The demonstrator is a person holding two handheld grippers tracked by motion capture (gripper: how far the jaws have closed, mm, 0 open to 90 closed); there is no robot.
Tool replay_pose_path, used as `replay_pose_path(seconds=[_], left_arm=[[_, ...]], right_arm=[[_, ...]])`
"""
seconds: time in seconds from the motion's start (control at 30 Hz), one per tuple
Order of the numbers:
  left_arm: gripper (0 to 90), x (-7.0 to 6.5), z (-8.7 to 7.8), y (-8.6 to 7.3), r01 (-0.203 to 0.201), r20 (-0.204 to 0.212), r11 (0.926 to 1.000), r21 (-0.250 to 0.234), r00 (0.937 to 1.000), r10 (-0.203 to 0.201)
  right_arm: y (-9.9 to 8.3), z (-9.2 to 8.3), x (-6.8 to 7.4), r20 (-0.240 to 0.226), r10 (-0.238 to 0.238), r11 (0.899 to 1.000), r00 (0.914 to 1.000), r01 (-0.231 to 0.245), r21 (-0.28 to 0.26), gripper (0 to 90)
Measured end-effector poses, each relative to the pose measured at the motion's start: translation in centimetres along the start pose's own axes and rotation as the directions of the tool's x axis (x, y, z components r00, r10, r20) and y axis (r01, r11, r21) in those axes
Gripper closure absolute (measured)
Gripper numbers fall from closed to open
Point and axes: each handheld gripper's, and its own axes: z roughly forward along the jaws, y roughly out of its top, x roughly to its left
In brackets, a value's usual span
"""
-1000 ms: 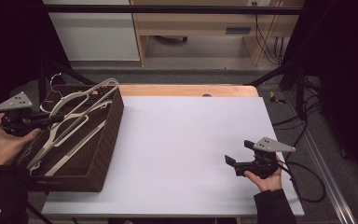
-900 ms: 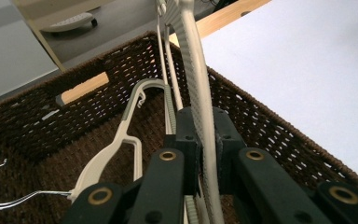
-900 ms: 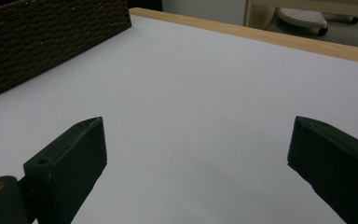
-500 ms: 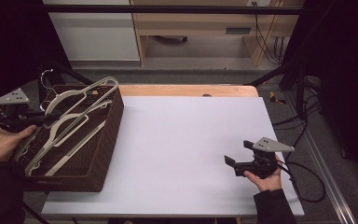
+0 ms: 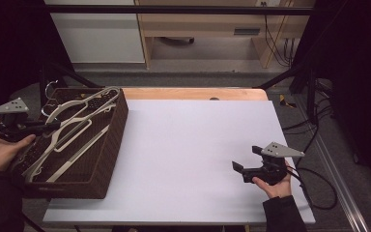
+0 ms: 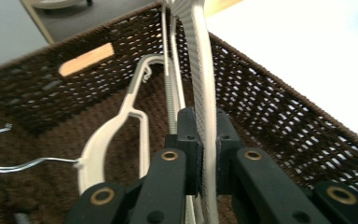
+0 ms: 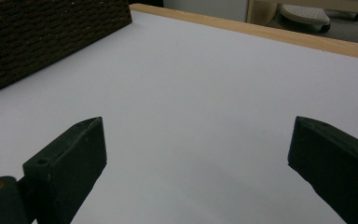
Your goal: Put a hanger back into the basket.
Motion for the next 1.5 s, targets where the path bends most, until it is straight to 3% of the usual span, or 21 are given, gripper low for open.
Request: replay_pose_path(seconds=[0.1, 0.2, 0.37, 0.53, 0.6, 0.63, 0.73, 0.8, 0.83, 0.9, 0.97, 1.0, 1.03, 1.07, 1.13, 1.23, 1.3, 1.33, 1.4, 1.43, 1.5], left_arm=[[84.8, -0.1, 0.7, -0.4, 0.010, 0.015, 0.9999, 0.010, 0.9998, -0.010], [84.7, -0.2, 2.0, -1.5, 0.055, 0.033, 0.9983, 0.019, 0.9979, -0.056], [84.0, -0.5, 3.7, -2.9, 0.093, 0.062, 0.9951, 0.032, 0.9935, -0.095], [83.7, -0.5, 4.7, -3.9, 0.125, 0.058, 0.9916, 0.035, 0.9903, -0.127], [83.8, -0.1, 4.6, -4.4, 0.151, 0.028, 0.9883, 0.022, 0.9880, -0.152], [84.4, 0.0, 4.6, -4.5, 0.166, 0.003, 0.9849, 0.048, 0.9860, -0.167], [84.7, 0.4, 4.8, -4.8, 0.208, -0.068, 0.9734, 0.096, 0.9770, -0.202], [78.6, 0.7, 4.3, -4.9, 0.259, -0.137, 0.9636, 0.066, 0.9590, -0.248], [76.8, 0.7, 4.3, -4.9, 0.259, -0.137, 0.9636, 0.066, 0.9590, -0.248], [73.4, 0.8, 3.8, -4.8, 0.281, -0.177, 0.9588, 0.045, 0.9469, -0.269], [64.6, 0.9, 3.4, -4.8, 0.297, -0.247, 0.9546, 0.024, 0.9271, -0.282], [64.0, 0.9, 3.4, -4.8, 0.297, -0.247, 0.9546, 0.024, 0.9271, -0.282], [64.0, 0.8, 3.3, -4.7, 0.301, -0.270, 0.9537, 0.007, 0.9190, -0.288], [61.8, 0.8, 3.0, -4.7, 0.294, -0.288, 0.9558, -0.008, 0.9147, -0.284], [56.4, 0.6, 2.5, -4.5, 0.303, -0.303, 0.9519, -0.046, 0.9039, -0.302], [49.0, -0.2, 1.9, -4.0, 0.278, -0.303, 0.9561, -0.093, 0.9068, -0.293], [45.2, -1.6, 1.4, -3.5, 0.237, -0.286, 0.9615, -0.139, 0.9199, -0.268], [43.8, -1.6, 1.4, -3.5, 0.237, -0.286, 0.9615, -0.139, 0.9199, -0.268], [38.9, -3.4, 1.1, -2.9, 0.197, -0.248, 0.9628, -0.185, 0.9385, -0.240], [37.4, -3.4, 1.1, -2.9, 0.197, -0.248, 0.9628, -0.185, 0.9385, -0.240], [34.8, -4.5, 1.1, -2.5, 0.176, -0.220, 0.9618, -0.210, 0.9500, -0.222]], right_arm=[[0.0, 0.0, 0.0, 0.001, -0.001, 1.000, 1.0000, 0.001, 0.001, 4.6], [0.0, -0.1, 0.0, 0.001, 0.004, 1.000, 1.0000, -0.004, -0.002, 4.6], [0.0, -0.1, 0.0, -0.001, 0.004, 1.000, 1.0000, -0.004, -0.001, 4.5], [0.0, -0.2, -0.1, 0.000, -0.003, 1.000, 1.0000, 0.003, 0.000, 4.5], [0.0, -0.2, -0.1, -0.001, -0.003, 1.000, 1.0000, 0.003, 0.000, 4.5], [0.1, -0.1, 0.0, -0.001, 0.002, 1.000, 1.0000, -0.002, -0.003, 4.5], [0.0, -0.1, 0.0, -0.001, 0.003, 1.000, 1.0000, -0.003, -0.001, 4.5], [0.0, -0.1, 0.0, -0.001, 0.003, 1.000, 1.0000, -0.003, 0.000, 4.5], [0.0, -0.1, 0.0, -0.001, 0.003, 1.000, 1.0000, -0.003, 0.000, 4.5], [0.0, -0.1, 0.0, -0.002, 0.001, 1.000, 1.0000, -0.001, 0.001, 4.5], [0.0, 0.0, 0.0, 0.000, 0.001, 1.000, 1.0000, -0.001, 0.002, 4.5], [0.0, 0.0, 0.0, 0.000, 0.001, 1.000, 1.0000, -0.001, 0.002, 4.5], [0.0, 0.1, 0.1, 0.000, 0.002, 1.000, 1.0000, -0.002, 0.004, 4.5], [0.0, 0.0, 0.0, -0.002, -0.005, 1.000, 1.0000, 0.005, 0.009, 4.5], [0.0, 0.0, 0.1, -0.002, -0.002, 1.000, 1.0000, 0.002, 0.009, 4.4], [0.0, 0.0, 0.1, -0.002, 0.002, 1.000, 1.0000, -0.002, 0.001, 4.4], [0.0, 0.0, 0.1, -0.002, 0.000, 1.000, 1.0000, 0.000, 0.000, 4.3], [0.0, 0.0, 0.1, -0.002, 0.000, 1.000, 1.0000, 0.000, 0.000, 4.3], [0.0, 0.0, 0.1, -0.002, 0.002, 1.000, 1.0000, -0.002, -0.005, 4.2], [0.0, 0.0, 0.1, -0.002, 0.002, 1.000, 1.0000, -0.002, -0.005, 4.2], [0.0, -0.1, 0.0, -0.002, -0.002, 1.000, 1.0000, 0.002, -0.009, 4.1]])
